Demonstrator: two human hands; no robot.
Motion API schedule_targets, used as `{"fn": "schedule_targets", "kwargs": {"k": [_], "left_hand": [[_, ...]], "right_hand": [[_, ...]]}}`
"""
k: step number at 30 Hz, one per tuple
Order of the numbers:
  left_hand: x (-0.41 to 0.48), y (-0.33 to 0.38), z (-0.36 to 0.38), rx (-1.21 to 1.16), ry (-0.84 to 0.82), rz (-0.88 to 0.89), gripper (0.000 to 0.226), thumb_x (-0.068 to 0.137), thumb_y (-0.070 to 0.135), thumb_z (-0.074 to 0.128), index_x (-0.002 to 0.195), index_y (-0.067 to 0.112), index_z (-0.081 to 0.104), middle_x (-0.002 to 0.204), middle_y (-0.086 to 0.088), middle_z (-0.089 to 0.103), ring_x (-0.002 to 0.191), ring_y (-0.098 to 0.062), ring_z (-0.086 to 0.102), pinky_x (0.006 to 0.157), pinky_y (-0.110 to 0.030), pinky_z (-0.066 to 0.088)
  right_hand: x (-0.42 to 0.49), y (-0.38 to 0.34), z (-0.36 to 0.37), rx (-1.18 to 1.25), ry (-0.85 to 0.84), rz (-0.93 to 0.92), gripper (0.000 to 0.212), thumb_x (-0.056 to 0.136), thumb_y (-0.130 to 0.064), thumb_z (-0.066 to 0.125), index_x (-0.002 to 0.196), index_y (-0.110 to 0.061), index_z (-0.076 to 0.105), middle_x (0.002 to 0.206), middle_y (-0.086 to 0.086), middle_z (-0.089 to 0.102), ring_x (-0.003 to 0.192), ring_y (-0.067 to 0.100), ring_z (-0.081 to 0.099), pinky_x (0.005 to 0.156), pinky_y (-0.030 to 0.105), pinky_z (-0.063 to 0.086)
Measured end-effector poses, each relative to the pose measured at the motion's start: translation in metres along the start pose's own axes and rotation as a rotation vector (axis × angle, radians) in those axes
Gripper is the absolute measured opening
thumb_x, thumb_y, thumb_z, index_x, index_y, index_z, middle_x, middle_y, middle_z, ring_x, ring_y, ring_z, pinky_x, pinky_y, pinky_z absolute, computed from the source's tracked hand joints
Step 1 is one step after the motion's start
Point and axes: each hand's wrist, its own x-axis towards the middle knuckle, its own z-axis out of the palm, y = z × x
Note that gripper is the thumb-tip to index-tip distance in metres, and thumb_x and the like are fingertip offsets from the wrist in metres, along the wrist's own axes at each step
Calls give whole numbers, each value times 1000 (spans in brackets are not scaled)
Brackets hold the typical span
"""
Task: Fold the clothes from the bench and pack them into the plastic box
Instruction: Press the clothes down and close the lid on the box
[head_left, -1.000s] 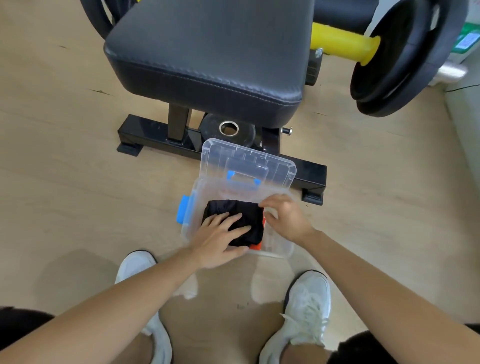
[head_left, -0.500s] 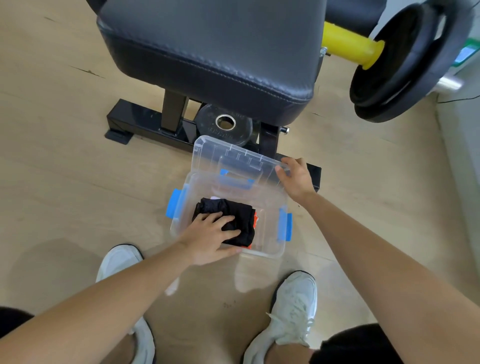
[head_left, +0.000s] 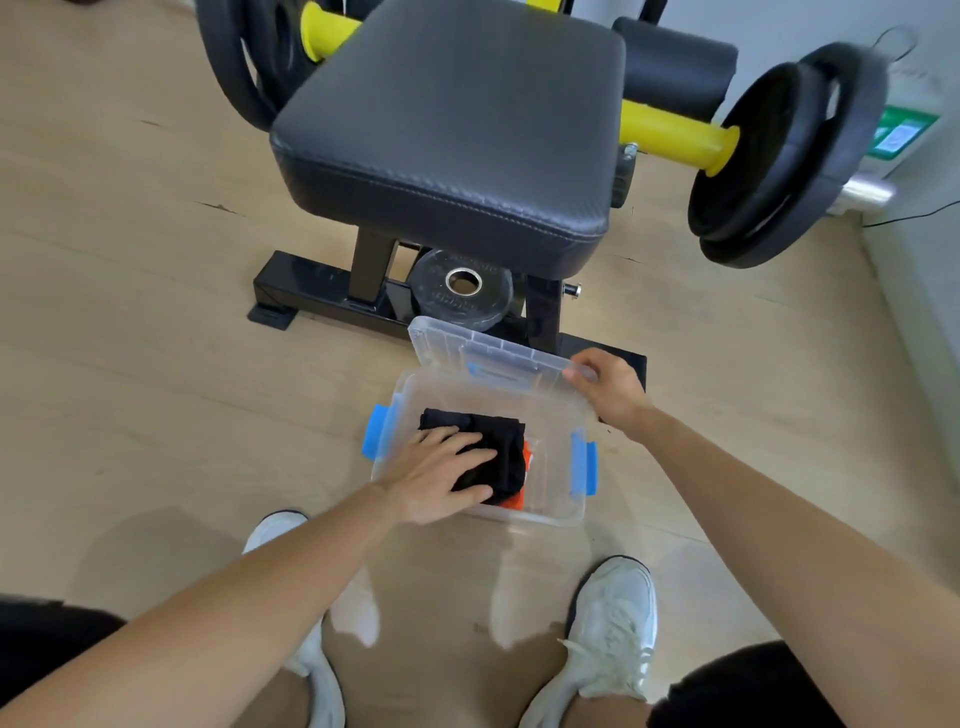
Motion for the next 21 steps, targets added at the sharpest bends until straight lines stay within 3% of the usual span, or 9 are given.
{"fn": "schedule_targets", "kwargs": {"k": [3,5,9,11,14,16,19,21], "left_hand": [[-7,-17,-25,-62,329,44,60,91,59,31,129,26,63,125,6,64,119,-20,58,98,-34,42],[-10,-25,-45,-93,566,36,46,93,48,40,116,21,69,107,4,67,104,-22,62,87,-34,46],[-12,-35,-79,-51,760,1,40,91,42,56,123,18,63,113,0,59,104,-21,54,87,-38,48],[-15,-35,-85,-21,575,11,57,87,46,66,138,24,55,133,1,53,121,-23,46,99,-46,46],[-20,-28,-79,47,134,-35,81,86,58,66,155,36,30,165,7,24,147,-25,27,119,-45,29],[-25,-23,-69,104,83,-33,76,91,57,61,156,39,27,167,8,19,148,-26,26,118,-43,30],[-36,-17,-49,143,104,-6,59,97,53,54,151,37,38,164,6,27,149,-23,24,116,-40,31],[-42,-12,-34,143,118,6,53,94,53,58,143,33,48,165,7,23,153,-23,12,120,-41,25]], "right_hand": [[-14,-3,-9,7,4,-69,12,94,-31,63,100,-22,61,91,-6,59,72,11,53,57,22,40],[-26,-7,-13,-1,-1,-120,13,93,-29,64,102,-20,61,91,-10,58,77,8,53,61,19,39],[-51,-10,-7,-69,-58,-169,21,92,-29,67,109,-19,61,108,-5,61,100,12,55,81,22,44],[-64,-9,-2,-107,-75,-200,22,89,-28,71,107,-21,61,115,-4,62,109,16,55,94,29,44],[-85,-3,5,-158,-82,-238,21,83,-27,77,96,-26,60,121,-4,64,118,22,52,103,37,42],[-99,4,12,-227,-93,-249,24,80,-25,79,92,-28,58,128,-3,63,124,22,46,104,38,40],[-116,21,20,-349,-141,-224,27,82,-25,77,93,-28,53,140,-5,56,133,18,33,109,35,35],[-125,32,25,-424,-163,-231,27,82,-25,77,95,-26,52,144,-2,51,135,18,32,109,30,35]]}}
